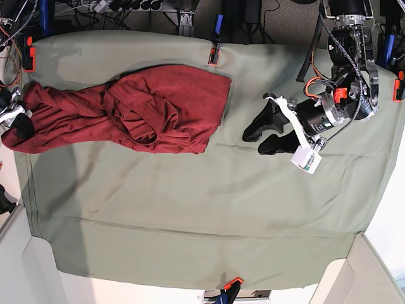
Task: Fold the T-shirt properly
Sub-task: 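Lift the shirt end with the right gripper and fold it onto the bundle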
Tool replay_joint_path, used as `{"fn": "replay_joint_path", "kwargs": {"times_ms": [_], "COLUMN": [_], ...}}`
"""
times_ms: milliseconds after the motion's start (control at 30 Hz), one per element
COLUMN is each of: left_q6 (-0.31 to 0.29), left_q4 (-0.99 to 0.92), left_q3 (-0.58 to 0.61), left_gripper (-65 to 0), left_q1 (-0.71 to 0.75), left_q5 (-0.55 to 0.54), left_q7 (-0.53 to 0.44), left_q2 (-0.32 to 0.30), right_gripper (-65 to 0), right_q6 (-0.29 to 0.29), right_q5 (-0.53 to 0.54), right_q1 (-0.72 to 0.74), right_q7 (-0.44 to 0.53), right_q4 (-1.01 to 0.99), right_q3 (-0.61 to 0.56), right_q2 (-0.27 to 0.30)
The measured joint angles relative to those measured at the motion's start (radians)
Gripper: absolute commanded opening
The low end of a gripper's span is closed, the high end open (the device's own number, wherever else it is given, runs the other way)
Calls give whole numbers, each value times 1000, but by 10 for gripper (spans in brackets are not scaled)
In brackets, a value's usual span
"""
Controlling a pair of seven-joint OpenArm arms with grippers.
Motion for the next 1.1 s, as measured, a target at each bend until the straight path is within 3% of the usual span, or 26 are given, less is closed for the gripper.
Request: {"fn": "replay_joint_path", "kwargs": {"times_ms": [167,367,600,733,933,1033,1100], "left_q6": [0,0,0,0,0,0,0], "left_q4": [0,0,0,0,0,0,0], "left_q3": [-8,-8,-8,-9,-8,-8,-8], "left_gripper": [-294,-294,-294,-294,-294,-294,-294], "left_q1": [14,40,55,64,63,64,63], "left_q5": [0,14,14,14,13,13,13], "left_q7": [-1,-1,-3,-4,-5,-5,-5], "left_q2": [1,1,-16,-33,-33,-33,-33], "right_gripper": [-650,-650,-650,-650,-650,-358,-244], "right_q6": [5,8,10,10,8,8,8], "right_q5": [83,78,31,-63,-259,-291,-286], "right_q1": [2,-19,-47,-50,-49,-49,-49], "right_q7": [-59,-73,-66,-32,32,33,33], "right_q4": [23,230,347,345,309,294,293], "right_q3": [0,-44,-261,-381,-590,-653,-683], "right_q2": [-49,-240,-454,-557,-551,-552,-553]}}
